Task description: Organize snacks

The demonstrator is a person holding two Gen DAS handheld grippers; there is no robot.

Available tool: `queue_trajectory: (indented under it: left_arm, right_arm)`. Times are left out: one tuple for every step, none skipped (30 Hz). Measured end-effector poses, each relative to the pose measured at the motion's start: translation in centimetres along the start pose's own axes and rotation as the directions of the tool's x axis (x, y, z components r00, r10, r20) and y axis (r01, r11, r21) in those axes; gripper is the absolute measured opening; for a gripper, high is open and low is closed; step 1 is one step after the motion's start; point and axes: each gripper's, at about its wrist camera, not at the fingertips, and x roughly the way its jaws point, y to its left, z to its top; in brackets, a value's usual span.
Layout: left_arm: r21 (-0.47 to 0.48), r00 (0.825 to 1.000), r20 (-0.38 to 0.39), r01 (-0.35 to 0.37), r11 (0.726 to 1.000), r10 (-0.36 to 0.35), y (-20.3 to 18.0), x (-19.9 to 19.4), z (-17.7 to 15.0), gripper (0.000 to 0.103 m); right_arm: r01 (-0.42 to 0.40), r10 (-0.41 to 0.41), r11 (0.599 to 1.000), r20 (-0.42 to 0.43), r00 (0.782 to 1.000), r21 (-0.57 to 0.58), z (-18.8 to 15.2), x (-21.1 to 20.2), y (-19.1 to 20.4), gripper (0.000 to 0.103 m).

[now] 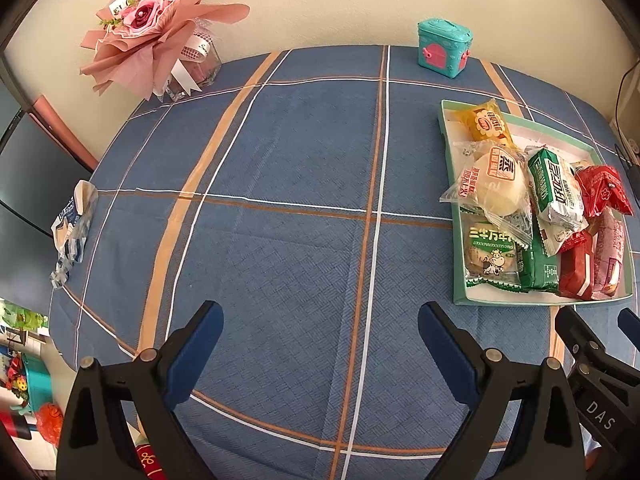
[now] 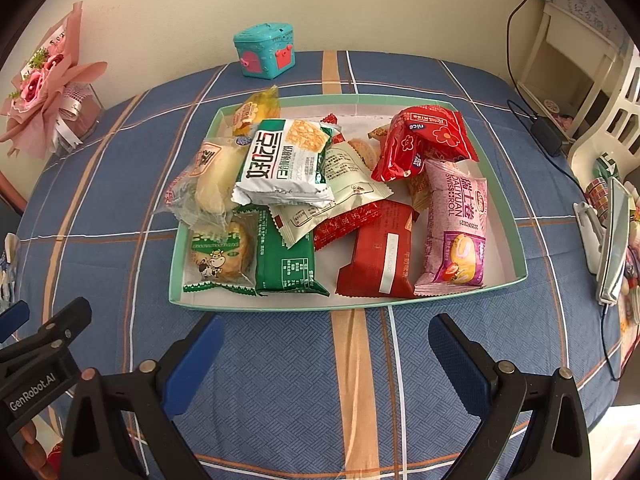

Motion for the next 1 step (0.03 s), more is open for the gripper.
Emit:
queue_trajectory:
  left_arm:
    - [0.0,1.0,-0.003,0.004,1.0,-0.004,-0.02,0.05,-0.01,0.098]
  right_arm:
    - [0.0,0.0,1.0,0.0,1.0,0.0,0.0,0.0,0.0,0.103]
